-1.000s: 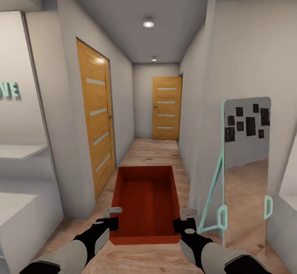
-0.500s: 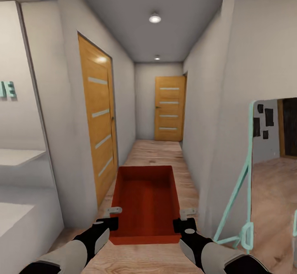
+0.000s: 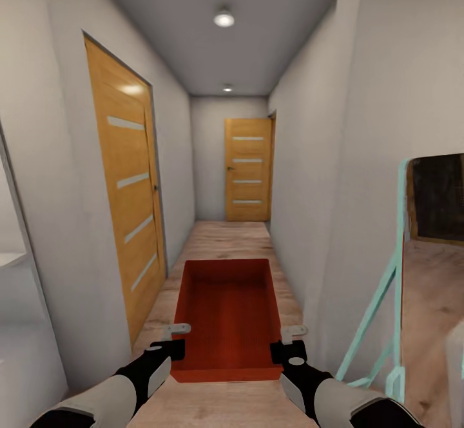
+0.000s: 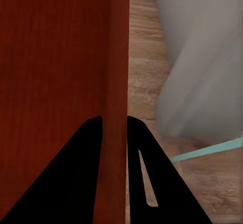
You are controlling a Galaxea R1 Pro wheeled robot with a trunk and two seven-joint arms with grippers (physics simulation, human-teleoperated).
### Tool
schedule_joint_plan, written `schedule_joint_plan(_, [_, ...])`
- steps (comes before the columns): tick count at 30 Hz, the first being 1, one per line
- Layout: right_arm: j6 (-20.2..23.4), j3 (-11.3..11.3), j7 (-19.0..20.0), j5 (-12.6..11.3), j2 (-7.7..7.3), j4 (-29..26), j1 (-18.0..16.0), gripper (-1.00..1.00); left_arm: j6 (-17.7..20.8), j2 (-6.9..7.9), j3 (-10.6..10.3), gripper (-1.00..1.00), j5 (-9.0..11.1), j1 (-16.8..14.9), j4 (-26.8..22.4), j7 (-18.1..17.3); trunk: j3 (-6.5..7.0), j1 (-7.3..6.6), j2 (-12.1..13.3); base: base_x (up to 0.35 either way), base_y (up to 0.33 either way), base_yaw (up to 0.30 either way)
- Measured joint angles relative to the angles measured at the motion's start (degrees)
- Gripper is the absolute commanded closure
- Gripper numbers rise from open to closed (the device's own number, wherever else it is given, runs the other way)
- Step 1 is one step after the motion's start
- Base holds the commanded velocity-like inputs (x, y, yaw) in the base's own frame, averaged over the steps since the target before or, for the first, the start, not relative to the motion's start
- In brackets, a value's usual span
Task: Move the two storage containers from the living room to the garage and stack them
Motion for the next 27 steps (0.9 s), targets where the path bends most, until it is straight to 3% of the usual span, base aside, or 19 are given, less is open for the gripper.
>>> schedule_joint_plan(19, [0.02,-0.07,0.00,0.01,0.00,0.00,0.00,1.00,0.11,0.01,-0.08,1.00,0.02,-0.03,-0.05,0.01,0.00,0.00,0.00,0.332,0.002,-0.003])
schedule_joint_plan(27, [0.01,-0.09,0.01,0.03,0.00,-0.02,0.00,1.00,0.12,0.00,-0.07,1.00,0.01,-0.03,-0.07,0.04,0.00,0.00,0.00,0.324,0.122,0.000])
